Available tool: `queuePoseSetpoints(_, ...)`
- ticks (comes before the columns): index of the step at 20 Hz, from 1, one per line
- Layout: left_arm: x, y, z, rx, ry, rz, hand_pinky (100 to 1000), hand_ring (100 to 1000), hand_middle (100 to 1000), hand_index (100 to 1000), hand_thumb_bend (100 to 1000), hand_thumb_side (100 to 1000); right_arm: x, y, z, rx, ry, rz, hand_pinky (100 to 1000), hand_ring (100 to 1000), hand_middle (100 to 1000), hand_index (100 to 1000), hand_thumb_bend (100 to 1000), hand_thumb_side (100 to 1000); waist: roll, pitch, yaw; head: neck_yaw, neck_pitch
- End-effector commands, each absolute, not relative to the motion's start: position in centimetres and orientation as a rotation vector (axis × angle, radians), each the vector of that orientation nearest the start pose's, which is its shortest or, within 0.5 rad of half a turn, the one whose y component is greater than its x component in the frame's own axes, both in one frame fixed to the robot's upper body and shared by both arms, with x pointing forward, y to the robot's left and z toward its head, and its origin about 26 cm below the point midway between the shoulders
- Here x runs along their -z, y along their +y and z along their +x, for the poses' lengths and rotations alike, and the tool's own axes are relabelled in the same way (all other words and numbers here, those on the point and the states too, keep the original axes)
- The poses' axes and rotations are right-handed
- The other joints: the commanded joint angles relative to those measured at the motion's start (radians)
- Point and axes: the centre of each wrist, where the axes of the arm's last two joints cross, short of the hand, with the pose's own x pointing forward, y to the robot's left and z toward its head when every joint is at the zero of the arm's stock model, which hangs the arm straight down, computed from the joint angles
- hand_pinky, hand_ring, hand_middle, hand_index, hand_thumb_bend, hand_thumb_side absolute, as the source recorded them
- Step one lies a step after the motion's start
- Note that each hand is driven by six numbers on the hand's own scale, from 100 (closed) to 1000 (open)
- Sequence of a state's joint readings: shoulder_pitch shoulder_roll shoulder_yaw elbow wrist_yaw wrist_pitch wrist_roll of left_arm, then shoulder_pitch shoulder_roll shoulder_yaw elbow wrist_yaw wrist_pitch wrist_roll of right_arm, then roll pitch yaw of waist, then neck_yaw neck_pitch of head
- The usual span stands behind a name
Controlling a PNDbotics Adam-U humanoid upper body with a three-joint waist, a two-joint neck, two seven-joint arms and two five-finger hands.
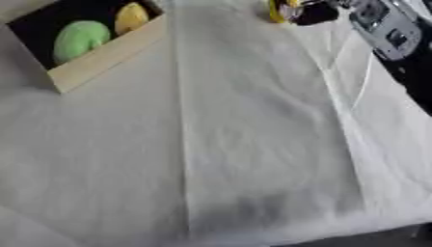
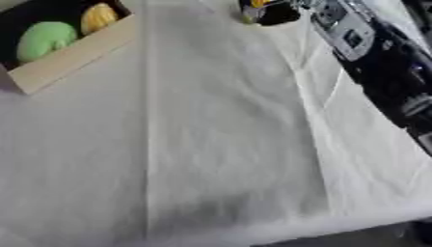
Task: Pick up objects on the table and place them in the box.
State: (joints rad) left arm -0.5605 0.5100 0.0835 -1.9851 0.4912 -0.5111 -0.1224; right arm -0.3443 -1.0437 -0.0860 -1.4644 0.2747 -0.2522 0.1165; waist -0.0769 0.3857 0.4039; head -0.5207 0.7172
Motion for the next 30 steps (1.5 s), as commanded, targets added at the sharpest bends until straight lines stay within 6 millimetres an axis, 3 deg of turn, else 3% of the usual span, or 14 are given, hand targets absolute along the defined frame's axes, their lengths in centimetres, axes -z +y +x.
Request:
queuePoseSetpoints(1,-31.4,28.3,30.2,-0.494,3.141,0.342,840,802,700,810,100,568,-28.0,-47.6,31.8,-1.169,-1.692,-1.142,917,867,884,976,100,234,0.019,-0.031,-0.002,0.009,-0.037)
queuePoseSetpoints(10,-31.2,28.5,30.2,-0.497,3.146,0.312,841,801,698,810,100,567,-27.9,-48.6,31.5,-1.090,-1.655,-1.233,914,848,879,992,100,201,0.015,-0.018,0.017,0.020,-0.084)
queuePoseSetpoints(17,-31.3,28.5,30.2,-0.506,3.142,0.310,842,802,697,810,100,567,-27.6,-49.9,31.1,-1.020,-1.592,-1.309,915,853,875,998,215,139,0.001,0.000,0.040,0.013,-0.088)
queuePoseSetpoints(24,-31.3,28.4,30.2,-0.519,3.137,0.317,844,802,696,809,100,566,-27.1,-50.7,30.9,-0.983,-1.553,-1.345,925,852,870,1000,225,194,-0.007,0.026,0.058,0.007,-0.092)
queuePoseSetpoints(30,-31.5,28.3,30.2,-0.528,3.129,0.327,845,802,695,809,100,566,-27.0,-51.4,30.6,-0.949,-1.513,-1.399,912,843,858,1000,290,183,-0.010,0.044,0.072,0.001,-0.105)
